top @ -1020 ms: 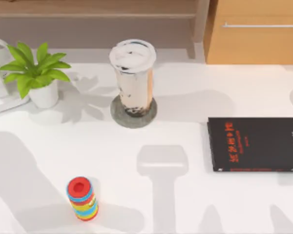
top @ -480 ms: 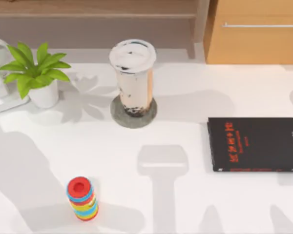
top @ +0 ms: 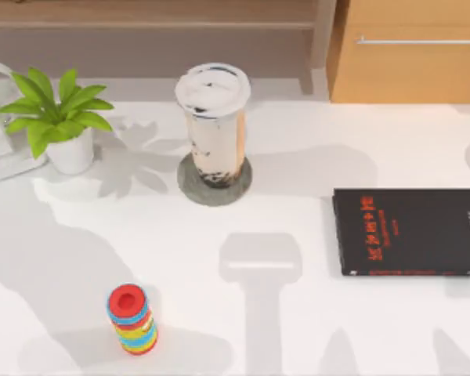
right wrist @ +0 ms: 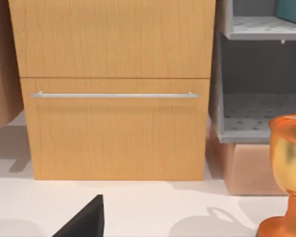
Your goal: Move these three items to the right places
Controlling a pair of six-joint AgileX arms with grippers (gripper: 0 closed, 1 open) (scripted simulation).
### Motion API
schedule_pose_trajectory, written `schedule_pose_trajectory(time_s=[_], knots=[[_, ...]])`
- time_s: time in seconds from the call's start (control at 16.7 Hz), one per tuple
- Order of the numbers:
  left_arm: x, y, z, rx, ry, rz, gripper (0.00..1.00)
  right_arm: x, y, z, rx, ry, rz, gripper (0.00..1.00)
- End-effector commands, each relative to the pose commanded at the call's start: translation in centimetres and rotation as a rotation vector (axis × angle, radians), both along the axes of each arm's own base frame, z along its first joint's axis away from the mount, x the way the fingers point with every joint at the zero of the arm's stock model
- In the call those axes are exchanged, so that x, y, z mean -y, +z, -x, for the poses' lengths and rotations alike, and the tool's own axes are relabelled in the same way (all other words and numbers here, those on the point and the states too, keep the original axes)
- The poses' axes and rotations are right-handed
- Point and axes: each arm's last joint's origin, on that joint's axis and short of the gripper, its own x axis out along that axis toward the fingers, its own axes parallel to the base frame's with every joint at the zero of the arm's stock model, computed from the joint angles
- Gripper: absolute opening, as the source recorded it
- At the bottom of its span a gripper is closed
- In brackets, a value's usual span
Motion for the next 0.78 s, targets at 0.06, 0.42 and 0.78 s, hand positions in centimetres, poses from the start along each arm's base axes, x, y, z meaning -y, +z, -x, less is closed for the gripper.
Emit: schedule_pose_trajectory(time_s=[0.06, 0.42, 0.78], knots=[[0.5, 1.9, 0.1, 0.076, -0.012, -0.028, 0.0, 0.0, 0.0, 0.0, 0.0, 0.0, 0.0, 1.0], [5.7, 12.9, 1.8, 0.618, -0.134, -0.194, 0.0, 0.0, 0.0, 0.0, 0.0, 0.0, 0.0, 1.0], [10.5, 18.0, 2.5, 1.16, -0.27, -0.296, 0.0, 0.0, 0.0, 0.0, 0.0, 0.0, 0.0, 1.0]])
